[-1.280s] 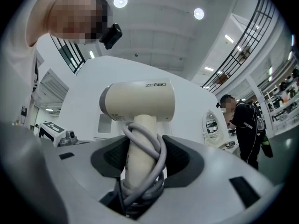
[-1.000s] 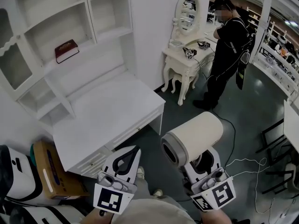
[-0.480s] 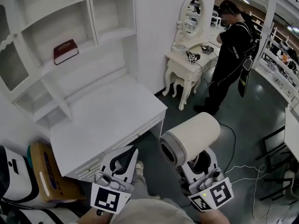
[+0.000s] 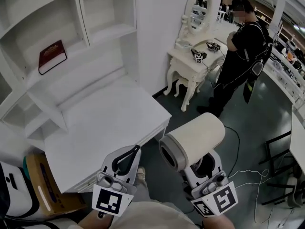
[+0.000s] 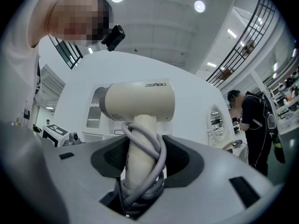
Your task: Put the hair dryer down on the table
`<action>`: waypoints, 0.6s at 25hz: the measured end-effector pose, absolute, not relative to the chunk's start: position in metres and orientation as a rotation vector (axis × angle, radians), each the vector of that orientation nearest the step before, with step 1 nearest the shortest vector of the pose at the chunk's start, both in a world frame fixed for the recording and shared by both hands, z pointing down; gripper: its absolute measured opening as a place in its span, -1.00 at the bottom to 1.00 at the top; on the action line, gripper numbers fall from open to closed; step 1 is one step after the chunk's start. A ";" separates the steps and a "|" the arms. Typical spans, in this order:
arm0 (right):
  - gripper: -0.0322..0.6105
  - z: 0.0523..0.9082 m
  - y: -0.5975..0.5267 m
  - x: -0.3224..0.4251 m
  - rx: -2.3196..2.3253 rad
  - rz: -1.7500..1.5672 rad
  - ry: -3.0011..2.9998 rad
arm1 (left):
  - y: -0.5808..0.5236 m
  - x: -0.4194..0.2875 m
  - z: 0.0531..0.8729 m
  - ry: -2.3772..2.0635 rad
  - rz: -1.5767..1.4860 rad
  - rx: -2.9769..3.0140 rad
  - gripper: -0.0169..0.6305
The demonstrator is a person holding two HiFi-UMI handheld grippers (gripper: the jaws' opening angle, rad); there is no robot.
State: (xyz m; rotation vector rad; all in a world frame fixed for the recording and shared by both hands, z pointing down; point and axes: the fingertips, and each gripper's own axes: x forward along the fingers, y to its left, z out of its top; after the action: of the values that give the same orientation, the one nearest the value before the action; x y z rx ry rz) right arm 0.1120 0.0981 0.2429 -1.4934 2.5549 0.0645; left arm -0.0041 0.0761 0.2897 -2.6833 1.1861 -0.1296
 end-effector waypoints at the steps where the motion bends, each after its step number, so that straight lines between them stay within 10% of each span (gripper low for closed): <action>1: -0.26 0.242 0.085 0.111 -1.499 0.062 2.552 | 0.062 -0.006 0.290 1.181 -0.131 -2.689 -0.91; 15: -0.26 0.229 -0.086 0.067 -1.558 0.042 2.488 | -0.119 -0.056 0.275 1.141 -0.133 -2.701 -0.91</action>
State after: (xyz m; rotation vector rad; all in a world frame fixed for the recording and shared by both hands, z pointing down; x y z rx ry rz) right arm 0.0674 -0.0858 0.2291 -1.5582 2.4880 0.0418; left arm -0.0564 -0.1193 0.2753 -2.7012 1.1407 -0.1330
